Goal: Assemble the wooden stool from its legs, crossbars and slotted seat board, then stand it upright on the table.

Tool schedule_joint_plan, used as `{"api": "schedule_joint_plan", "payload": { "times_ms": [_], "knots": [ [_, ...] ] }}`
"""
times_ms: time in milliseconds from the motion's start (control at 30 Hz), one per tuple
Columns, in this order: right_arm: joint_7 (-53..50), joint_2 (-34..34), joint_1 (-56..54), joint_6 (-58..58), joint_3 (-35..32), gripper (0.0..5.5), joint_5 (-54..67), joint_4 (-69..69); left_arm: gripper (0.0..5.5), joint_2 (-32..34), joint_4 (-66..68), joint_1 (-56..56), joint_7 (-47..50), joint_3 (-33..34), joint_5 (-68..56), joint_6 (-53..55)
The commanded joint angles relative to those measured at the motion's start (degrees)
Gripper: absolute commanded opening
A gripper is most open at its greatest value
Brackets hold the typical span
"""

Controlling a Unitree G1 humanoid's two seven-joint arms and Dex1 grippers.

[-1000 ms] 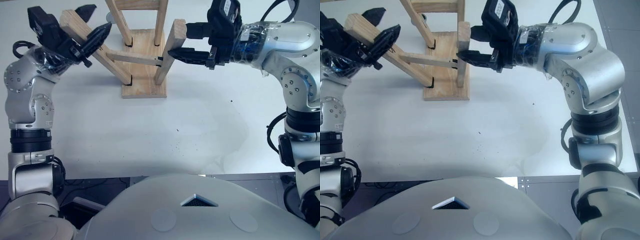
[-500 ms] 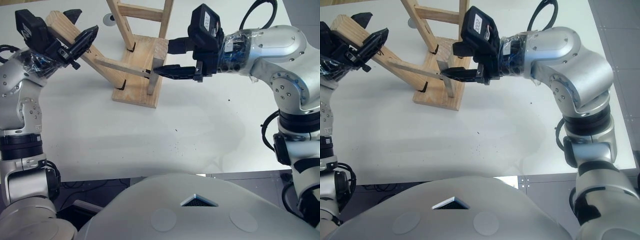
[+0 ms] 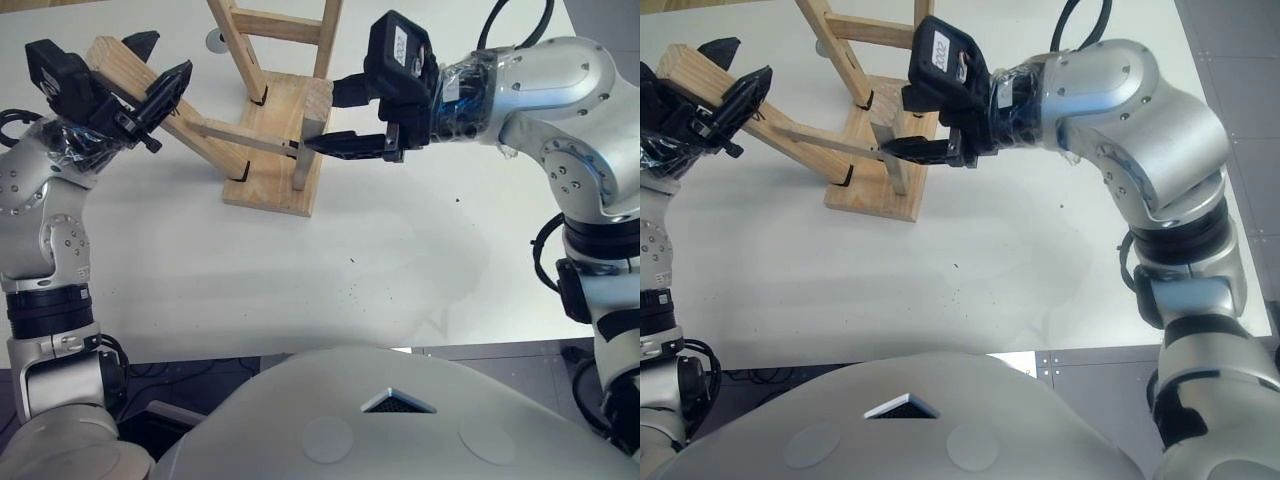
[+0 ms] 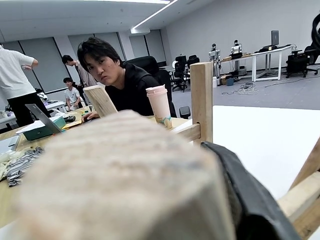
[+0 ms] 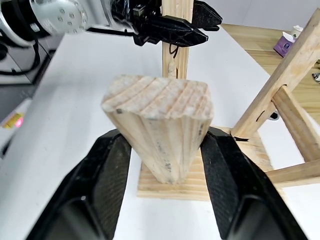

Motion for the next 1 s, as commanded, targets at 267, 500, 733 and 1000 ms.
{"api": "schedule_joint_plan", "payload": {
  "times_ms": [267,500,733,1000],
  "knots": [
    [-0.8,0.7,-2.6,-3.6,-1.3,2.53,-4.1,9.8,2.07,-1.4,0.9,5.0,5.1,-5.0,7.8,3.3],
    [3.5,0.0,-3.1,1.6,-8.3,3.36,3.5,5.3,2.06,-3.0,3.5,2.4,9.6,-6.7,9.5,4.8],
    [-9.6,7.1,-25.7,5.3,-27.0,3.06,11.6,17.5,1.99,-3.9,4.3,1.0,10.4,-7.6,9.5,5.7],
    [-45.9,35.0,-11.7,11.8,-20.7,1.73,1.8,10.7,1.75,-6.2,-1.6,-0.9,18.8,-8.2,7.4,18.4]
  ]
}}
